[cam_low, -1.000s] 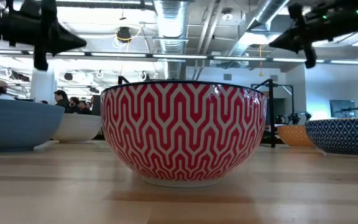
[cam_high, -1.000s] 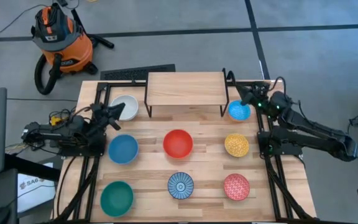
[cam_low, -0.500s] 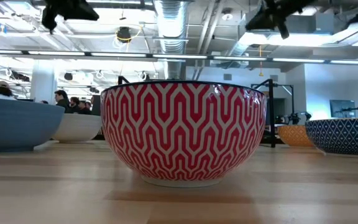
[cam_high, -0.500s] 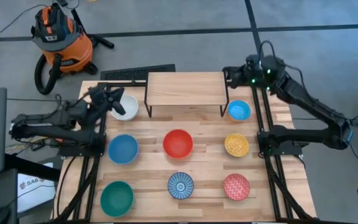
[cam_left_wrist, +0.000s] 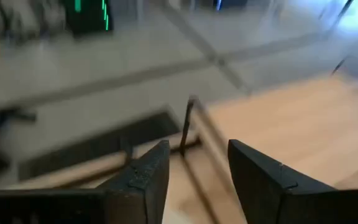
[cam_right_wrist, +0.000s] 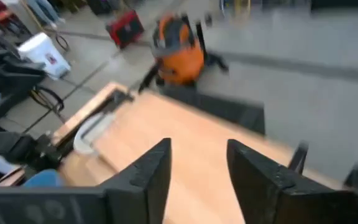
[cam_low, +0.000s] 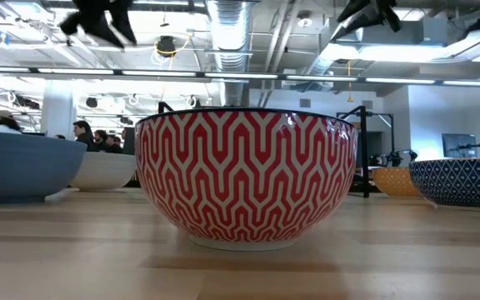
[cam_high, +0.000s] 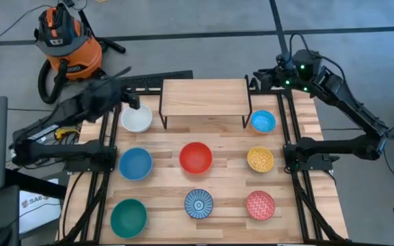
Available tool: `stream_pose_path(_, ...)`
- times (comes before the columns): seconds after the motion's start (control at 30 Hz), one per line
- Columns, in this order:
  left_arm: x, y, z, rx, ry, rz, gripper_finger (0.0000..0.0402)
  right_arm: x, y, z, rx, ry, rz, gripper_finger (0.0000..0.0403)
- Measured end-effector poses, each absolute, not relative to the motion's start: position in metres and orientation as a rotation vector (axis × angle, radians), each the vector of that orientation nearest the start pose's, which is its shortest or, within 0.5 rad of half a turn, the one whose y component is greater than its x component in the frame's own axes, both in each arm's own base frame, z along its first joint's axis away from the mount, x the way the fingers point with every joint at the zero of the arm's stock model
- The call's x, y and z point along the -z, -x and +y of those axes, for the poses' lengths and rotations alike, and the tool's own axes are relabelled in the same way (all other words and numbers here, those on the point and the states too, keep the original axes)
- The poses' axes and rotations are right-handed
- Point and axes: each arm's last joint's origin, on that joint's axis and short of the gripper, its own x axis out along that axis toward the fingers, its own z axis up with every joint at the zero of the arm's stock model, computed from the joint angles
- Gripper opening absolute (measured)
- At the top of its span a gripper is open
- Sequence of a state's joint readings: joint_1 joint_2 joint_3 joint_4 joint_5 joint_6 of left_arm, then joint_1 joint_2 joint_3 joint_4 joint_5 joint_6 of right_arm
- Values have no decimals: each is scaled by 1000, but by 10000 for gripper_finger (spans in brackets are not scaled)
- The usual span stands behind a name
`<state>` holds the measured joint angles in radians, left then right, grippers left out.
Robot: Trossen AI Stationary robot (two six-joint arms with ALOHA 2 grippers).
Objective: Place and stack bowls onto a shelf
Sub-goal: Put the white bowl on the shelf
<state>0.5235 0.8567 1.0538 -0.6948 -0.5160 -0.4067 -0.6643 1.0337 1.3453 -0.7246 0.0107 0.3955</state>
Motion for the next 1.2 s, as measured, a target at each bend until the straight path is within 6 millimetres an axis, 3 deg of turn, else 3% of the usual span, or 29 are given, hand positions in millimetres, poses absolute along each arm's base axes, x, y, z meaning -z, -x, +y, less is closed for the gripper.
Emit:
stream_pose_path(0.13, -342, -134, 131, -1126, 504, 473, 153, -414, -145, -114, 794, -626, 329, 208)
stream_pose_path(0.3, -308, -126, 177, -1224, 618, 695, 153, -406, -144, -107, 799, -677, 427, 209)
stream_pose_path(0.47, -274, -122, 205, -1235, 793, 875, 153, -401, -147, -96, 783, -693, 494, 208)
stream_pose_path(0.8, -229, -130, 227, -1245, 902, 1100, 153, -399, -155, -78, 764, -698, 522, 208)
stream_pose_path(1.2, -203, -134, 241, -1333, 909, 1175, 153, -399, -158, -72, 731, -692, 523, 207)
